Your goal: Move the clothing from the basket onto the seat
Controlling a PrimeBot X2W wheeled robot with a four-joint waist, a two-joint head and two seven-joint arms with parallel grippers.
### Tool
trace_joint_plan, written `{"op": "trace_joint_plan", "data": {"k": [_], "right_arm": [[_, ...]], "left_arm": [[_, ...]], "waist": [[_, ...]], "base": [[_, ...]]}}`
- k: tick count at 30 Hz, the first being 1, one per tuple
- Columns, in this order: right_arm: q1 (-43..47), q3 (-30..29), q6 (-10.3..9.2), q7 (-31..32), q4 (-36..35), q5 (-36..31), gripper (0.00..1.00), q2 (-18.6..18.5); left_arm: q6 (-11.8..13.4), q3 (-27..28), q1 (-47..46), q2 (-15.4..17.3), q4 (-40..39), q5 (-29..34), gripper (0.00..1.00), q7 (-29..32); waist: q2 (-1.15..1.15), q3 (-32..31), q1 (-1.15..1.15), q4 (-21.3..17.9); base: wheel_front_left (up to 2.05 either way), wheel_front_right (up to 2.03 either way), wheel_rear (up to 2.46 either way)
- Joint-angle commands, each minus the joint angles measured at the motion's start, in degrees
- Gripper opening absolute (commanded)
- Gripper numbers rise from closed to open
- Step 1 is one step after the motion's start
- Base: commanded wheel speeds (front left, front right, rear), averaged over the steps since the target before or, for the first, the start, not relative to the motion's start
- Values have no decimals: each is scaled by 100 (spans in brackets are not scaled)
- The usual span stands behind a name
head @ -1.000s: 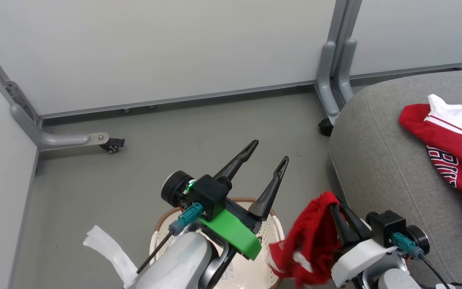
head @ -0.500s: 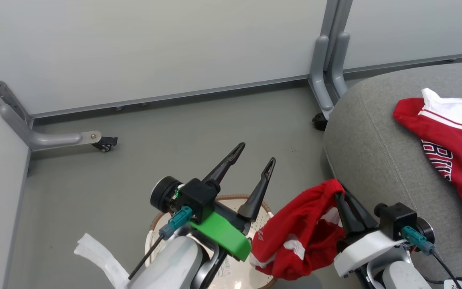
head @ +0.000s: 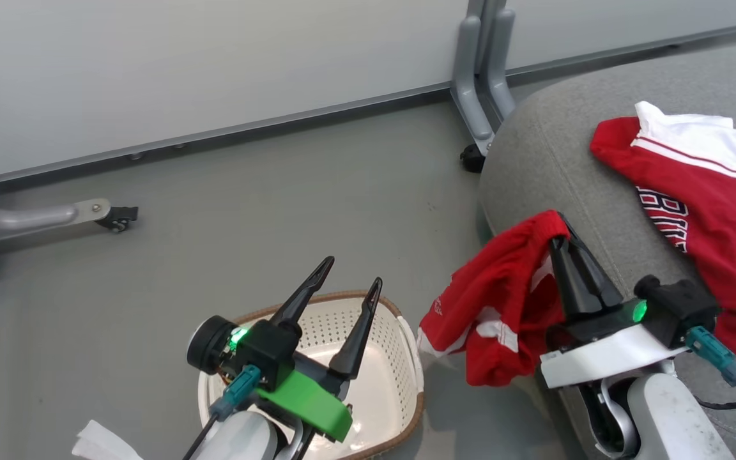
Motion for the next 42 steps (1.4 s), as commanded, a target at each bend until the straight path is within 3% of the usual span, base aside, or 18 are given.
{"op": "trace_joint_plan", "data": {"k": [1, 12, 27, 35, 42], "right_arm": [[-17, -51, -6, -13, -133, -2, 0, -20], [523, -476, -6, -13, -1122, -153, 0, -18], [840, -673, -6, -13, -1474, 19, 0, -17], [-314, -1186, -6, -13, -1568, -74, 0, -21], [-2327, -1879, -6, -12, -1308, -125, 0, -473]], "left_arm": [[-48, 50, 128, 56, -66, 77, 100, 6], [-218, 128, 411, 202, -304, 239, 100, 6], [-222, -69, 209, 480, -421, 319, 100, 6], [-222, -390, -105, 698, -448, 236, 100, 6], [-220, -693, -643, 1077, -464, 95, 100, 6]], "waist": [[0, 195, 0, -265], [0, 494, 0, -1094], [0, 828, 0, -2025], [0, 1398, 0, -1921], [0, 2363, 0, -1462]], "base": [[0, 0, 0], [0, 0, 0], [0, 0, 0], [0, 0, 0], [0, 0, 0]]}}
